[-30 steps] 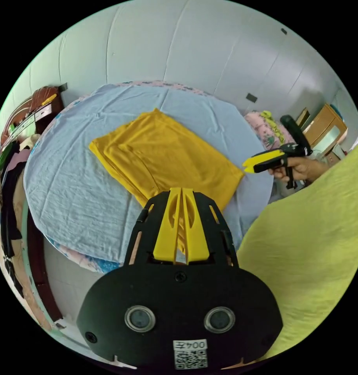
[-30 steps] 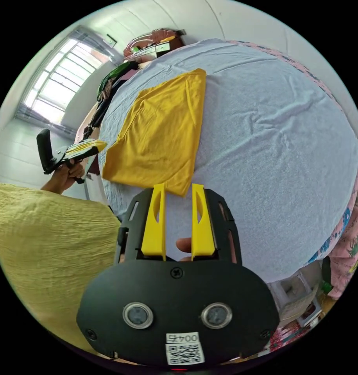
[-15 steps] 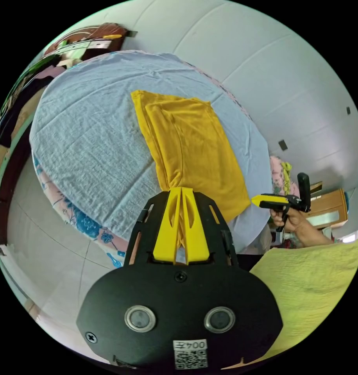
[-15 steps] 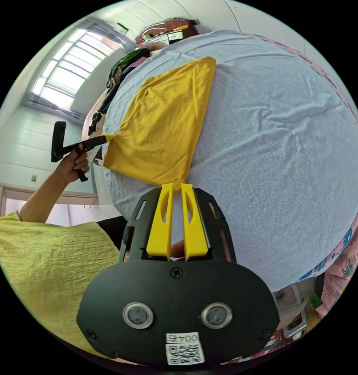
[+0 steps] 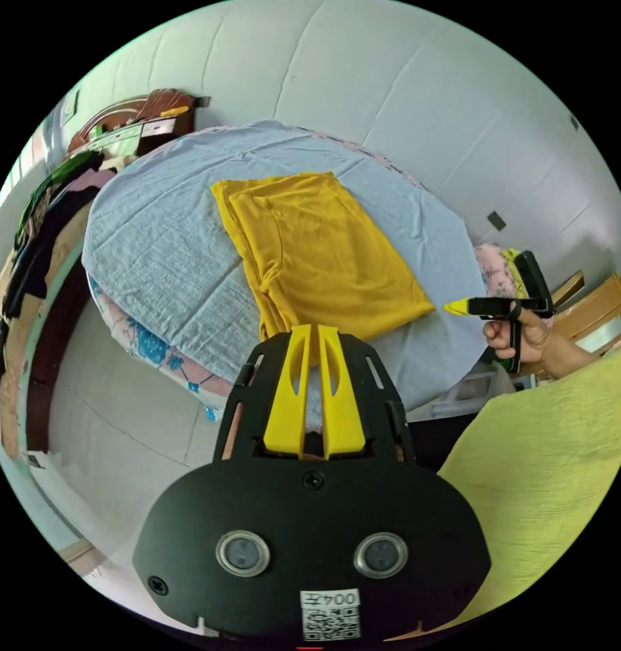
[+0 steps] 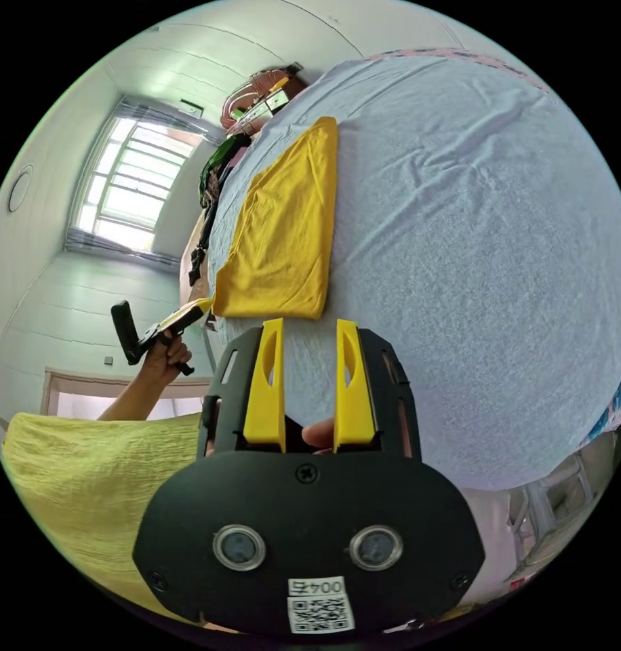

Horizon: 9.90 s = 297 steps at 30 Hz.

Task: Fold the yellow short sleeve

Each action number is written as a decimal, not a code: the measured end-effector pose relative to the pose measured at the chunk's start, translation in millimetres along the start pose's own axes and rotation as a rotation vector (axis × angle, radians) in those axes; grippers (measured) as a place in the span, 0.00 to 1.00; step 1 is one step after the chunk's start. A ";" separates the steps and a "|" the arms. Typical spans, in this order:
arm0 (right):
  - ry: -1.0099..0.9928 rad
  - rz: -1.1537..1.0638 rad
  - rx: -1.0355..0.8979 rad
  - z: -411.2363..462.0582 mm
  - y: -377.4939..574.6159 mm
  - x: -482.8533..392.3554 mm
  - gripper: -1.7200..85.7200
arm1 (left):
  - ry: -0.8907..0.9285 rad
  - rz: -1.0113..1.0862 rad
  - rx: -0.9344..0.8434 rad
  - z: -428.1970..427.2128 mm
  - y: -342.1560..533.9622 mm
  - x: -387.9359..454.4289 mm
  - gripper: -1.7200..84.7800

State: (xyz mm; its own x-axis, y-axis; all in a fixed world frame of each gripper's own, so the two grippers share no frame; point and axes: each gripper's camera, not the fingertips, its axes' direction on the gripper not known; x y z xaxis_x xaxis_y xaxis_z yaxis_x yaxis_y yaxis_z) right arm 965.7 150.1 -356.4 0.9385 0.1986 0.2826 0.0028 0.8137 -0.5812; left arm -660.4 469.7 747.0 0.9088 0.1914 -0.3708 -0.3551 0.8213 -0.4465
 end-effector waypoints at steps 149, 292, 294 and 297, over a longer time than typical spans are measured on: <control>-0.411 -0.047 -0.527 16.4 -248.6 145.9 0.04 | 0.708 -1.013 0.283 131.8 40.1 70.7 0.27; -0.199 -1.778 -0.989 646.1 1095.6 -534.4 0.11 | 0.084 -1.909 0.920 -585.9 1458.3 1270.4 0.07; -0.266 -1.895 -0.928 639.5 1106.2 -551.6 0.12 | 0.081 -1.902 0.943 -586.7 1458.4 1279.0 0.07; -0.369 -1.932 -1.072 661.9 1146.5 -591.2 0.15 | 0.051 -1.865 0.984 -591.3 1454.5 1295.8 0.08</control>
State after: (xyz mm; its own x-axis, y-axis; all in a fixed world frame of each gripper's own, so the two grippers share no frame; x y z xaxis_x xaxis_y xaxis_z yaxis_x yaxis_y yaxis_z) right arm 185.6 1327.2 -684.8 -0.5112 -0.0596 0.8574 0.8030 -0.3887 0.4518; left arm -128.8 1594.5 -864.4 -0.0449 -0.9911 -0.1253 0.9677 -0.0743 0.2409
